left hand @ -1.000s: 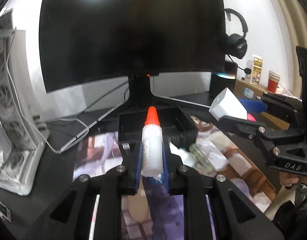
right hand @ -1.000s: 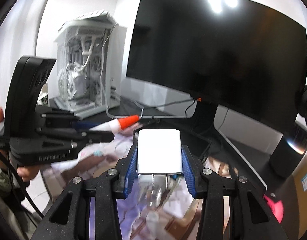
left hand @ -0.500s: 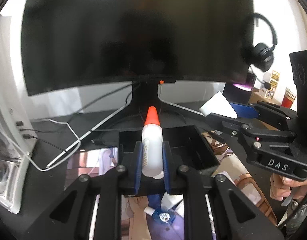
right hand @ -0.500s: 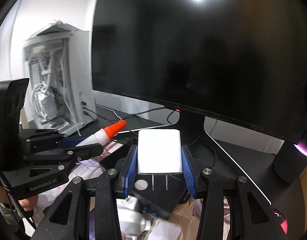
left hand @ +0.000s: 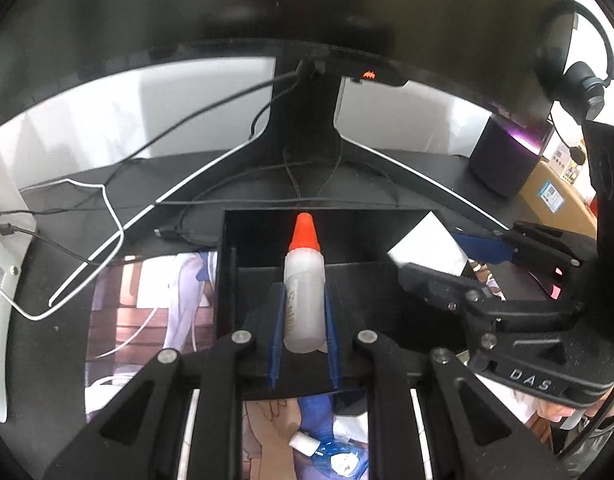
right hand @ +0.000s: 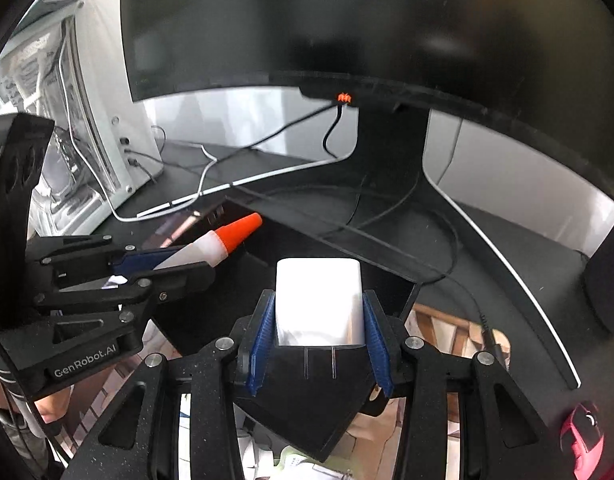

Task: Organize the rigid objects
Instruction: 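Lower the glue bottle into the black box with the left tool while the right tool drops the charger in, then grasp the blue eye-drop bottle with the left tool while the right tool grasps the white rectangular charger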

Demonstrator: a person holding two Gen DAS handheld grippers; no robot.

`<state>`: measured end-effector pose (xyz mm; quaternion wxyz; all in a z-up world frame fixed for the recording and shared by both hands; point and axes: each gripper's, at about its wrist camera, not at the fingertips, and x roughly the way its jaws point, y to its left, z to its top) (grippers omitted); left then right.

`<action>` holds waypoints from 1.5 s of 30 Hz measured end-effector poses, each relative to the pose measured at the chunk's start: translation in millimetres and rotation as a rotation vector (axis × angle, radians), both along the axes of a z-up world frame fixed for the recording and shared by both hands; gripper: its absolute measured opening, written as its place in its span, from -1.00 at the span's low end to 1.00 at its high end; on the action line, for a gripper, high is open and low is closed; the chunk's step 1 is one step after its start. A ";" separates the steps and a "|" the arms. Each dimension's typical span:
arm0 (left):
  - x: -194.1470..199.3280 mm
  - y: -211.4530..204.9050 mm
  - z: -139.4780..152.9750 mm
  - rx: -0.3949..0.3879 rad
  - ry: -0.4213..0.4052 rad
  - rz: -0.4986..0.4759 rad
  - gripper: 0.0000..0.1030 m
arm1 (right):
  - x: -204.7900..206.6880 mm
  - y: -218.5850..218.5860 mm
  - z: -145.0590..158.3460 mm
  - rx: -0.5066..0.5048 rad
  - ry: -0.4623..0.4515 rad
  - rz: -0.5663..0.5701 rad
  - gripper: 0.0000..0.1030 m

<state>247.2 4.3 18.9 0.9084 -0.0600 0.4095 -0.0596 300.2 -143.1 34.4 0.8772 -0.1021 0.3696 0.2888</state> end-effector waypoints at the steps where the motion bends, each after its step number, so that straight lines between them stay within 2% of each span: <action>1: 1.1 0.5 -2.4 -0.001 0.010 0.000 -0.69 | 1.5 2.1 -3.4 -0.008 0.008 0.005 -0.18; 11: 1.3 3.0 -10.3 -0.005 0.038 -0.014 -0.69 | 1.5 10.3 -21.4 -0.047 0.032 0.030 -0.18; 25: -0.4 6.5 -9.0 -0.028 0.032 -0.016 -0.67 | 2.4 8.7 -20.4 -0.043 0.040 0.030 -0.17; 29: -3.9 4.3 -5.4 -0.015 0.021 -0.016 -0.66 | 0.7 5.6 -17.3 -0.025 0.041 0.028 -0.17; 34: -18.1 5.6 7.8 -0.036 -0.024 -0.016 -0.65 | -7.9 -1.0 -6.0 0.003 0.006 0.021 -0.17; 40: -43.1 1.9 29.6 -0.043 -0.084 -0.025 -0.62 | -39.1 -17.9 18.5 0.060 -0.075 0.017 -0.17; 43: -56.9 0.3 39.8 -0.042 -0.119 -0.030 -0.52 | -56.9 -27.7 29.9 0.088 -0.115 0.011 -0.17; 45: -66.6 0.2 44.8 -0.051 -0.138 -0.034 -0.33 | -68.9 -33.1 35.9 0.094 -0.141 0.008 -0.17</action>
